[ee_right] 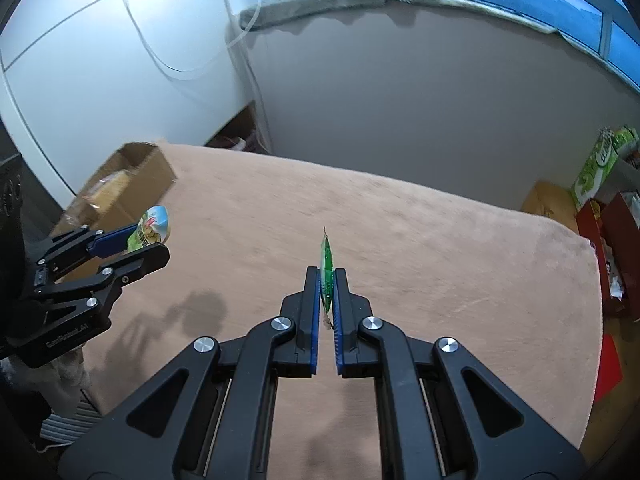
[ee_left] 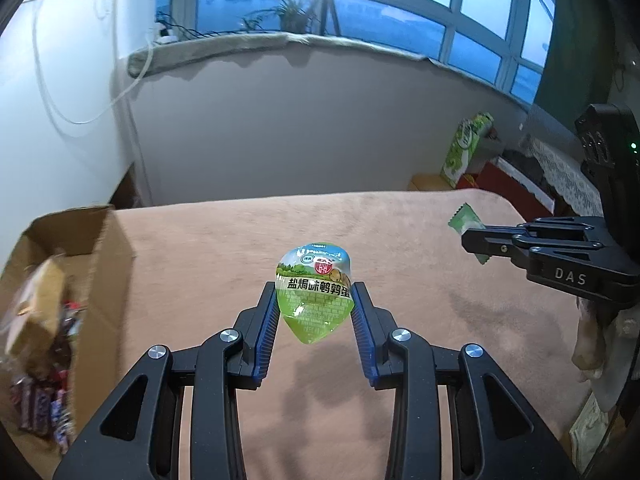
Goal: Organize snacks
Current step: 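Carry the green egg pouch and green candy over the box with both tools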
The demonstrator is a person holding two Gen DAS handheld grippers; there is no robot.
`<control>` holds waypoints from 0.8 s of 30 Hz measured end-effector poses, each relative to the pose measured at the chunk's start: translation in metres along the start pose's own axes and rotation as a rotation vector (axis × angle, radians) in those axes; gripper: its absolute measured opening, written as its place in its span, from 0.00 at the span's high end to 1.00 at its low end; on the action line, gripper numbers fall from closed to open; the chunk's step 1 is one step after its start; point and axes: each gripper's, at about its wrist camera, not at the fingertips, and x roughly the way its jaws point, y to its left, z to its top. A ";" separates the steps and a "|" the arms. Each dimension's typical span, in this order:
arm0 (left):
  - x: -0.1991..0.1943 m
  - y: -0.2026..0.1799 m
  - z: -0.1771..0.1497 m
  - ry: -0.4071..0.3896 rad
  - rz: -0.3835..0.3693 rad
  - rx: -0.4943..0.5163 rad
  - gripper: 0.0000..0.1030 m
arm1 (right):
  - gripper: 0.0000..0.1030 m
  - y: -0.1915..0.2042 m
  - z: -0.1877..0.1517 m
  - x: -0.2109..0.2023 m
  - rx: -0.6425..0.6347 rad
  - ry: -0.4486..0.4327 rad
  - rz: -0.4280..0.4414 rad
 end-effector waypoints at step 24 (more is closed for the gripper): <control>-0.103 0.139 -0.024 -0.107 0.174 -0.157 0.67 | 0.95 0.188 0.060 0.028 -0.188 -0.066 0.199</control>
